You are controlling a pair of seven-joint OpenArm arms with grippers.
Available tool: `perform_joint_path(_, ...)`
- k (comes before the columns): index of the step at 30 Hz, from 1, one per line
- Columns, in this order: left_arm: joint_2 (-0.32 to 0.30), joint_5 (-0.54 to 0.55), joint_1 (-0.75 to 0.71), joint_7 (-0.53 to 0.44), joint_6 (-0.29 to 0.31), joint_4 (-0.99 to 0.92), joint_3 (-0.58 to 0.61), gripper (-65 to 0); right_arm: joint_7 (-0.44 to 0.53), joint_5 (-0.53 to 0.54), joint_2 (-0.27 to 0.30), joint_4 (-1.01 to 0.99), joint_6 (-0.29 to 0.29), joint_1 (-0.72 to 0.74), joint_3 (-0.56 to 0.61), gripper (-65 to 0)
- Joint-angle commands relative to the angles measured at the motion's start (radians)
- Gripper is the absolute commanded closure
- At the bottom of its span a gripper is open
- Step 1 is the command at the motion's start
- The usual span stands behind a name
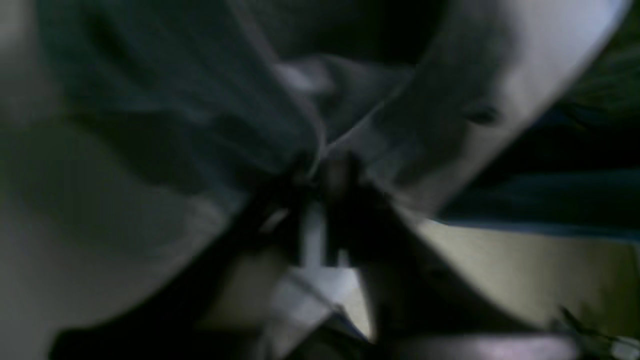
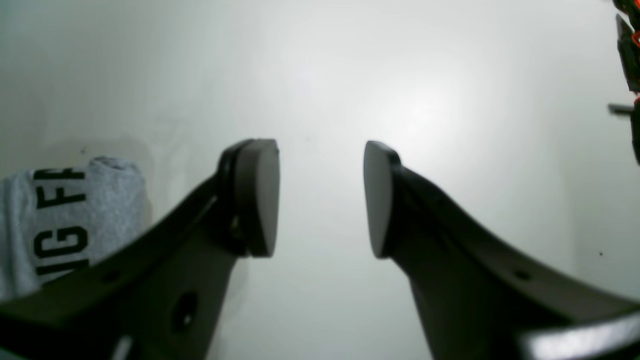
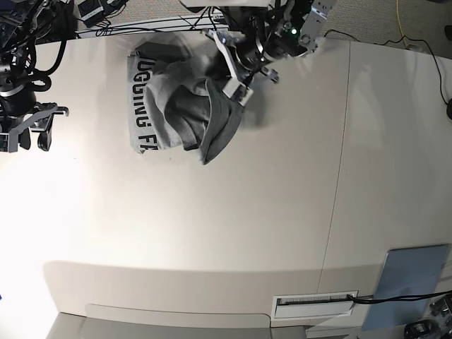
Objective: Fold the T-shirt properly
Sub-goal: 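Lower the folded bundle, open both grippers and withdraw the right gripper, then press and tuck the loose sleeve edge under with the left gripper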
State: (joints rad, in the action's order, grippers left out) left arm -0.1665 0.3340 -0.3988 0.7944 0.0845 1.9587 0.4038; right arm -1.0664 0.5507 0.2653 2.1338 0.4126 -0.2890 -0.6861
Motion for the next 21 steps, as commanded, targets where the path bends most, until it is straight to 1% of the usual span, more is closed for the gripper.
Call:
perform_joint_path(1,0.005,0.0,0.003,0.001,0.004,0.017,-0.003,0.0,0.019,0.006,0.015,0.017,-0.002,0.003,-0.007,-27.3)
perform_joint_path(3,0.004,-0.021,0.003,0.045,0.011,0.031,-0.021,0.0,0.02,0.006,0.015,0.017,-0.001,0.003,-0.007,-27.3)
perform_joint_path(5,-0.001,-0.04,0.003,0.109,0.045,0.066,-0.056,0.0,0.021,0.006,0.015,0.017,-0.001,0.003,-0.007,-27.3)
perform_joint_path(8,-0.01,-0.049,0.003,0.196,0.087,0.129,-0.144,0.0,0.022,0.006,0.015,0.017,-0.001,0.004,-0.007,-27.3)
perform_joint_path(10,-0.015,-0.034,0.001,0.234,0.104,0.153,-0.209,0.0,0.022,0.006,0.015,0.017,-0.001,0.003,-0.007,-27.3)
perform_joint_path(13,-0.014,0.02,-0.008,0.293,0.174,0.154,-0.286,0.0,0.022,0.006,0.015,0.017,-0.001,0.003,-0.007,-27.3)
perform_joint_path(15,-0.014,0.048,-0.023,0.317,0.21,0.154,-0.324,0.0,0.021,0.006,0.015,0.017,-0.001,0.003,-0.007,-27.3)
perform_joint_path(18,-0.014,0.055,-0.043,0.317,0.213,0.154,-0.363,0.0,0.022,0.006,0.015,0.017,-0.001,0.003,-0.007,-27.3)
perform_joint_path(19,-0.014,0.055,-0.044,0.316,0.213,0.154,-0.373,-1.9,0.022,0.006,0.015,0.017,-0.001,0.003,-0.007,-27.3)
perform_joint_path(21,-0.014,0.055,-0.044,0.315,0.226,0.154,-0.39,-11.1,0.021,0.006,0.015,0.017,-0.001,0.003,-0.007,-27.3)
